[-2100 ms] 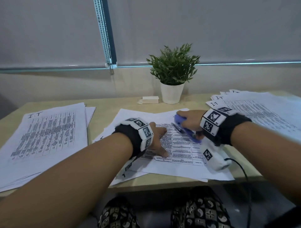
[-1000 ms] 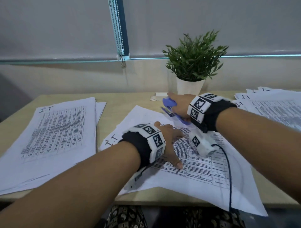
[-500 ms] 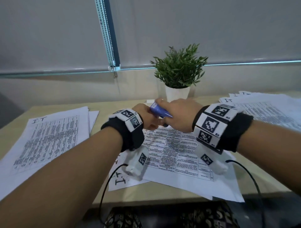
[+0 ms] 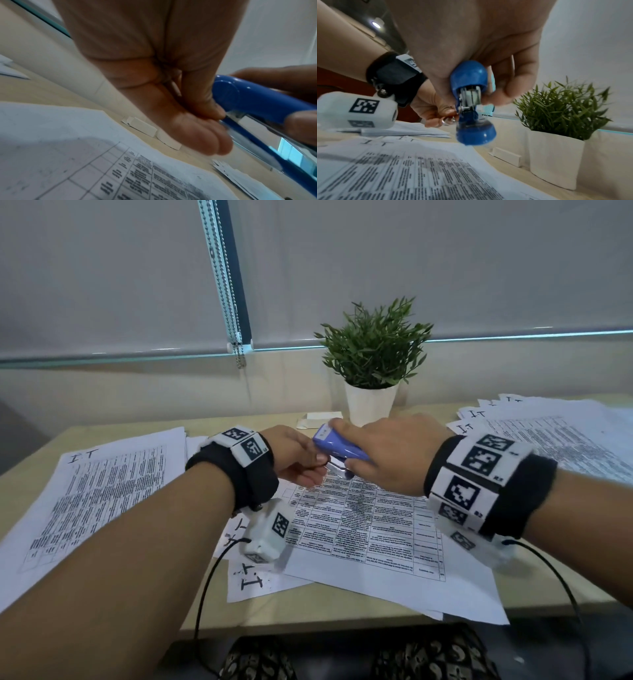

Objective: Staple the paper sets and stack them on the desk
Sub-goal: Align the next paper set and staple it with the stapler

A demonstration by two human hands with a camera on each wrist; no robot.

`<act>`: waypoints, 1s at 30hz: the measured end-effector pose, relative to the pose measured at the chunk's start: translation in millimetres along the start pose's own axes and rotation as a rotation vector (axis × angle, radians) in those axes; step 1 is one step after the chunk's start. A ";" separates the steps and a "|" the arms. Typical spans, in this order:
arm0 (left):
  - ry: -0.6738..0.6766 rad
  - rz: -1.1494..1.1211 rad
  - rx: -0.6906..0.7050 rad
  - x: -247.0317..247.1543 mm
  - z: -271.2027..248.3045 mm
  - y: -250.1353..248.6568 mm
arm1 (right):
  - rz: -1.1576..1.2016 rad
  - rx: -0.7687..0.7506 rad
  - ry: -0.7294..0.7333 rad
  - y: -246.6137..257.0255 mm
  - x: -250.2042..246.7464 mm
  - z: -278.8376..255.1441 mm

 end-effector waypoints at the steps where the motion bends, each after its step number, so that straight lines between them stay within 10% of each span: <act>1: -0.020 -0.018 -0.004 -2.9 0.9 -0.9 | -0.018 -0.002 -0.009 -2.9 0.8 1.2; 8: -0.309 -0.073 -0.015 -39.7 7.4 -7.3 | -0.003 0.180 0.080 -66.9 34.6 23.0; 18: -0.292 0.053 0.099 -59.3 -2.5 -12.1 | 0.057 0.550 0.538 -218.2 200.3 59.6; 30: -0.509 0.169 0.102 -164.8 -118.5 27.1 | 0.143 0.292 0.101 -110.8 67.8 51.9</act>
Point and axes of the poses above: each hand's wrist, its own z-axis towards the middle knuckle, its own x-axis out of the palm, y = z × x, the point moved 10 cm from there along z, towards the middle knuckle, and after that the axes turned 1 degree about -x, right-handed, at the moved point
